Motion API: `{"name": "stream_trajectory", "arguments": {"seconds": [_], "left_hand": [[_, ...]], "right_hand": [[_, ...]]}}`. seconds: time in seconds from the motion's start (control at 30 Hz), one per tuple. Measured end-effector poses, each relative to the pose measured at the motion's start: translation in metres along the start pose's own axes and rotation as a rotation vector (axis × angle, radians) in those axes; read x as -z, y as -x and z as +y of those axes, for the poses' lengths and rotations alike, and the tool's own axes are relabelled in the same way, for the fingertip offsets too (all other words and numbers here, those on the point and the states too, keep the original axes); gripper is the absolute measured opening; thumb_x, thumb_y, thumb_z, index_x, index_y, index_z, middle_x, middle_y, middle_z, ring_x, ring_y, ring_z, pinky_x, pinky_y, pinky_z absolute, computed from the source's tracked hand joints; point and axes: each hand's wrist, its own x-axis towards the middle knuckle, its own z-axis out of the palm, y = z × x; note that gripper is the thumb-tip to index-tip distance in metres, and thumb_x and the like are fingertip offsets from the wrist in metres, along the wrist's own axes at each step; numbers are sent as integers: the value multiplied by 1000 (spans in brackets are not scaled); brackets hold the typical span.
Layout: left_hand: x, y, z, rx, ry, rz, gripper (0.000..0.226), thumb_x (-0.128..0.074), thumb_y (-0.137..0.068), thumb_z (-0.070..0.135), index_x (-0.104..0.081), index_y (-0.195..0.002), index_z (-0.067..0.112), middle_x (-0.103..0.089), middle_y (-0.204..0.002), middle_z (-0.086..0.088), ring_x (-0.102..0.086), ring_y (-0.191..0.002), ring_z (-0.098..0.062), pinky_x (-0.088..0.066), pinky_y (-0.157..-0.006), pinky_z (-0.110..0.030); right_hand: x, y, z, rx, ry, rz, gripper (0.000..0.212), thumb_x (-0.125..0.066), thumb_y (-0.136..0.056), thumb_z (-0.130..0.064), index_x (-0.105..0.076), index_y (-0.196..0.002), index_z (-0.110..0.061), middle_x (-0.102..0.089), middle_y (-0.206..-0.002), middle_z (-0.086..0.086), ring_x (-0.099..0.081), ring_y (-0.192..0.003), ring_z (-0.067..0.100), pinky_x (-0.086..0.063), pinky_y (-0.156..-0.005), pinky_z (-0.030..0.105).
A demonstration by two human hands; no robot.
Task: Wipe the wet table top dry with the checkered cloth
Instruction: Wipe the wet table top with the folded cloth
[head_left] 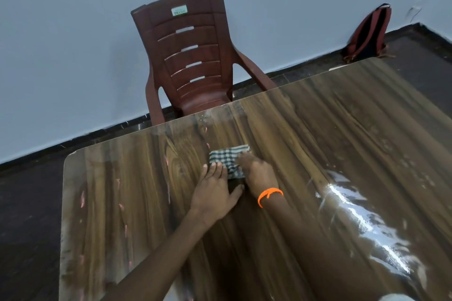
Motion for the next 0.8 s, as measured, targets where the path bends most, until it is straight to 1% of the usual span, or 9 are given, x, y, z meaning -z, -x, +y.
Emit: {"name": "stream_trajectory", "arguments": {"seconds": [0.07,0.13,0.23,0.3,0.37,0.5,0.6,0.7,0.8], "left_hand": [[1,11,11,2,-37,-5,108,-2,-79,72,-30,-155,0,-33,-160,-18,-22,-152,-27,-3,-126,-43],[-2,17,23,-8,-30,-27,108,-4,-79,72,-29,-155,0,-32,-161,-19,-20,-152,-28,-3,-126,-44],[-7,9,32,-35,13,-43,96,-17,-90,70,-22,-158,3,-22,-165,-16,-11,-155,-25,2,-126,-43],[-7,-7,34,-71,43,-29,86,-27,-97,65,-18,-159,5,-17,-167,-13,-6,-155,-22,4,-126,-42],[-4,-25,30,-84,62,-15,82,-31,-100,61,-16,-160,6,-15,-168,-11,-3,-156,-22,4,-126,-42],[3,-52,12,-45,77,8,79,-37,-100,56,-20,-159,7,-18,-167,-10,-8,-155,-23,-1,-126,-41],[5,-50,-8,-2,60,17,80,-37,-100,57,-19,-159,6,-19,-167,-12,-7,-155,-23,-1,-126,-42],[0,-31,-22,10,60,19,83,-32,-100,61,-17,-159,5,-17,-167,-13,-5,-155,-23,-1,-126,-42],[-6,-6,-22,-15,51,14,92,-15,-93,69,-17,-159,4,-18,-167,-14,-6,-155,-23,2,-126,-40]], "right_hand": [[1,15,7,35,6,-31,39,-61,-80,-2,-69,-113,-20,-61,-128,-2,-52,-123,12,-48,-96,31],[7,27,17,39,12,-34,41,-65,-79,-1,-69,-114,-22,-60,-130,-6,-49,-126,10,-47,-98,31],[21,29,34,-3,34,-26,43,-67,-77,-1,-69,-113,-24,-59,-130,-7,-49,-126,9,-46,-99,32],[30,18,43,-46,55,-6,41,-67,-76,-4,-69,-111,-25,-60,-129,-7,-52,-123,10,-48,-96,33],[34,-1,46,-79,82,7,37,-65,-78,-8,-69,-109,-26,-61,-128,-8,-58,-116,14,-52,-89,34],[28,-40,31,-105,65,33,32,-64,-79,-7,-71,-106,-22,-64,-123,-2,-65,-103,23,-54,-80,37],[16,-56,12,-73,44,4,28,-61,-81,-6,-71,-105,-18,-66,-120,4,-65,-103,26,-54,-81,40],[2,-52,0,-19,67,-43,28,-56,-85,-10,-69,-108,-21,-64,-123,2,-64,-105,28,-54,-81,43],[-4,-29,1,49,55,-52,33,-60,-84,-7,-67,-113,-21,-61,-128,-1,-58,-116,22,-53,-87,42]]}}
